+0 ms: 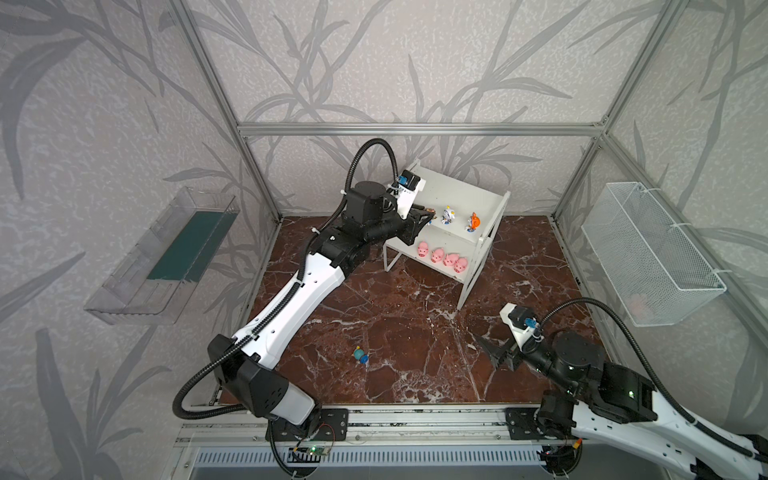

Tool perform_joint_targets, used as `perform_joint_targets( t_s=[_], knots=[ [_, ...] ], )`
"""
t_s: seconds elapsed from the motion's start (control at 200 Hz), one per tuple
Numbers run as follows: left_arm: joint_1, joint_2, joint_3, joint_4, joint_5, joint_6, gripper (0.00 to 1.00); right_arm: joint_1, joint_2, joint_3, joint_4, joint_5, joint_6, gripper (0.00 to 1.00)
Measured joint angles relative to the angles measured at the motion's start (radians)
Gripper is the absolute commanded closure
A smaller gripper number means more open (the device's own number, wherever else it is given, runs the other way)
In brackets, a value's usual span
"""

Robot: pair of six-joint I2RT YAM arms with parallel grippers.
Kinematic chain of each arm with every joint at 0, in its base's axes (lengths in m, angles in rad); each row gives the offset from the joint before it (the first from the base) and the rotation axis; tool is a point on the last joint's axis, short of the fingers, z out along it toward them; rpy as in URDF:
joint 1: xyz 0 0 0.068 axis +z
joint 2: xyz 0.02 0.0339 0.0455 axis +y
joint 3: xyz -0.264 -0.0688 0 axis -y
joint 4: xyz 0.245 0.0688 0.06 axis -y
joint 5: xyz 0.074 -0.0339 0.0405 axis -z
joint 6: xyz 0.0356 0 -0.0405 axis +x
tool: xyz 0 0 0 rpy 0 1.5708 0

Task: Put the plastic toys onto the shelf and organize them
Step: 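Carry the figurine up to the top tier with the left gripper while the right withdraws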

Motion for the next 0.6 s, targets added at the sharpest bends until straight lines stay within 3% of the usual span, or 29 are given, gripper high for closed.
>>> perform_joint_targets(
  t_s=[0.6],
  knots=[
    [0.062, 0.079, 0.035, 0.046, 0.056, 0.004, 0.76, 0.000, -0.006, 0.000, -0.003, 0.018, 0.000, 0.03]
  ],
)
